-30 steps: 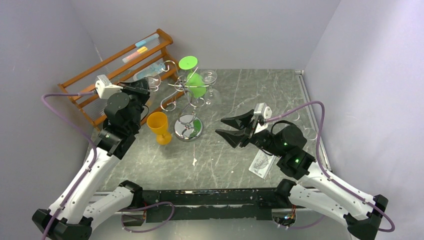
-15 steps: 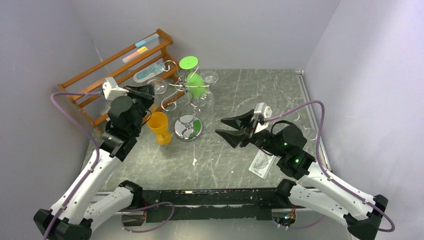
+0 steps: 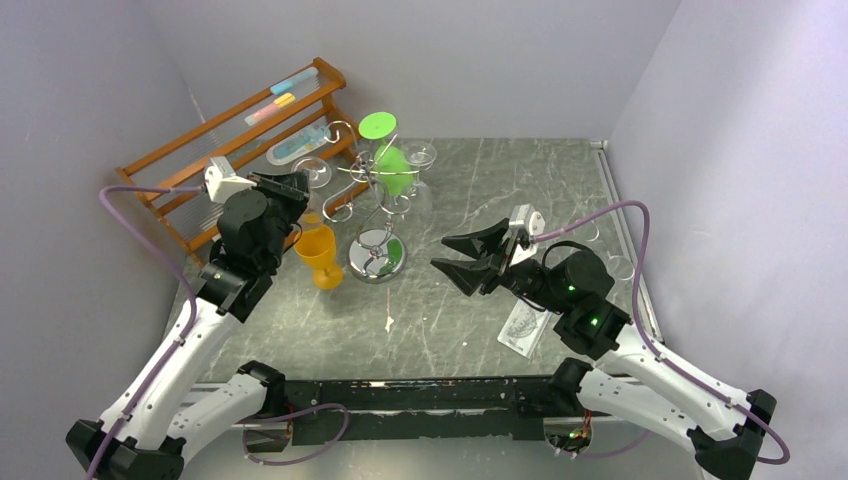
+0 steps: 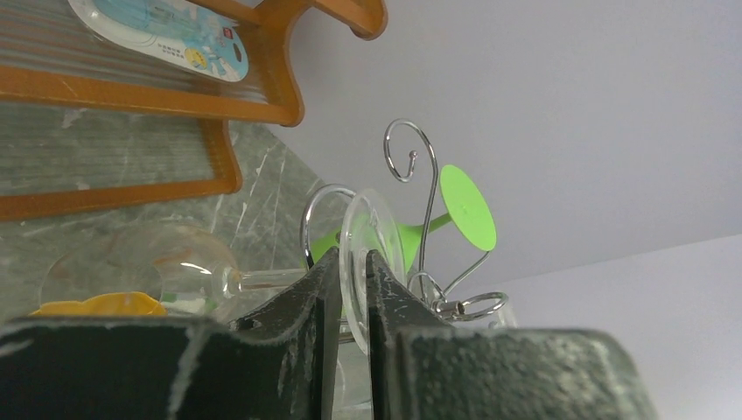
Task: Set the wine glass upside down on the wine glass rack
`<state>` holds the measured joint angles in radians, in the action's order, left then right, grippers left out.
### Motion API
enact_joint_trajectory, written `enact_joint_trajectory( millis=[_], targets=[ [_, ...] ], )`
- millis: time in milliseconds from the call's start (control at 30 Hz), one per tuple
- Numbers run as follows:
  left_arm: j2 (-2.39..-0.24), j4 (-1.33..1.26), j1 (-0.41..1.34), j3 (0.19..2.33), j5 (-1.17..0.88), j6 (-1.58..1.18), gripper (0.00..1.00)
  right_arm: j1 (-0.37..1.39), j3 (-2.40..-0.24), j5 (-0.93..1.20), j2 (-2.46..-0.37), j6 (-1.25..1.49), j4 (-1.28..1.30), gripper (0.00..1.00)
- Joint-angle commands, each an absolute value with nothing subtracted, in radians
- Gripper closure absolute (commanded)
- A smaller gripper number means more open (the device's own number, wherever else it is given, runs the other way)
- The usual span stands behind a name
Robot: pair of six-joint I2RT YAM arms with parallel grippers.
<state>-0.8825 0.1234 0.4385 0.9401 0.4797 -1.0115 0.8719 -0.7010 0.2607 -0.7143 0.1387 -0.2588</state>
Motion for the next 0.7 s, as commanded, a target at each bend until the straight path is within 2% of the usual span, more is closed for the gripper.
enact_joint_trajectory(
  millis=[0, 100, 300, 467, 667],
  targets=[
    [-0.871, 0.199, 0.431, 0.973, 0.483, -1.02, 0.77, 0.876, -0.704, 0.247, -0.714, 0.15, -0.272, 0.51],
    [-0.869, 0.229, 0.431, 0.986, 0.488, -1.005, 0.72, 0.876, -0.706, 0.244, -0.718, 0.156, -0.271, 0.51],
    [-0.853, 0.301, 0.431, 1.031, 0.478, -0.952, 0.46, 0.874, -0.703, 0.233, -0.712, 0.167, -0.272, 0.5],
    [-0.835, 0.375, 0.431, 1.07, 0.432, -0.904, 0.28, 0.875, -0.697, 0.226, -0.707, 0.173, -0.28, 0.5],
    [-0.801, 0.473, 0.431, 1.105, 0.416, -0.866, 0.19, 0.875, -0.7, 0.224, -0.706, 0.179, -0.279, 0.5]
  ],
)
